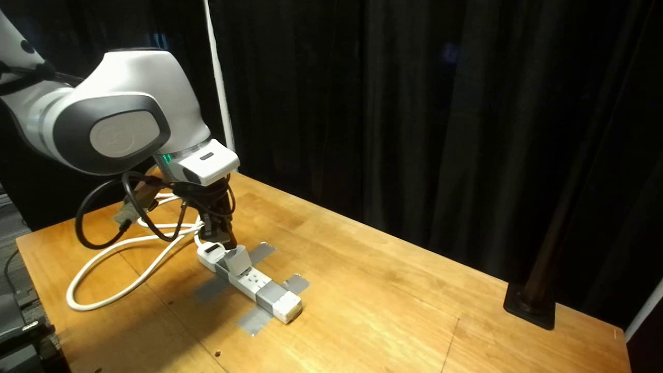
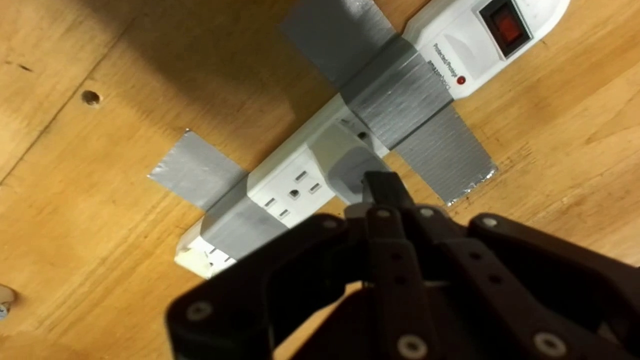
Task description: Put the charger head on the slot on the extension cord
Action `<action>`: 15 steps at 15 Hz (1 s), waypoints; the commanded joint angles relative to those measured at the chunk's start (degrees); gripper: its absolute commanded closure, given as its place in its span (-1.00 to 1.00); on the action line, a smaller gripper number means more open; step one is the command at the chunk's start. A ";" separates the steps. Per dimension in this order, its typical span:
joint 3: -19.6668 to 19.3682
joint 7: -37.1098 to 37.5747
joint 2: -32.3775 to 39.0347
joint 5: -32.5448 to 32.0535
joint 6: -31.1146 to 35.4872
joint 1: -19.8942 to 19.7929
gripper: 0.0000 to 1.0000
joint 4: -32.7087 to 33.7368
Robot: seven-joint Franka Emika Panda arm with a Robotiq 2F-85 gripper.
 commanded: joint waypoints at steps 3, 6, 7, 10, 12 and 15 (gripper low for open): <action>-0.54 2.18 2.14 -2.17 2.15 -0.29 0.98 1.17; -0.20 1.59 2.95 -1.01 2.38 -0.39 0.98 1.25; 0.04 1.34 3.07 -0.58 2.54 -0.55 0.98 1.34; 0.63 0.64 3.89 0.49 2.78 -1.20 0.98 1.41; 0.39 0.81 4.44 0.54 2.84 -1.21 0.98 1.48; -0.23 0.97 5.00 0.43 3.27 -1.00 0.98 1.32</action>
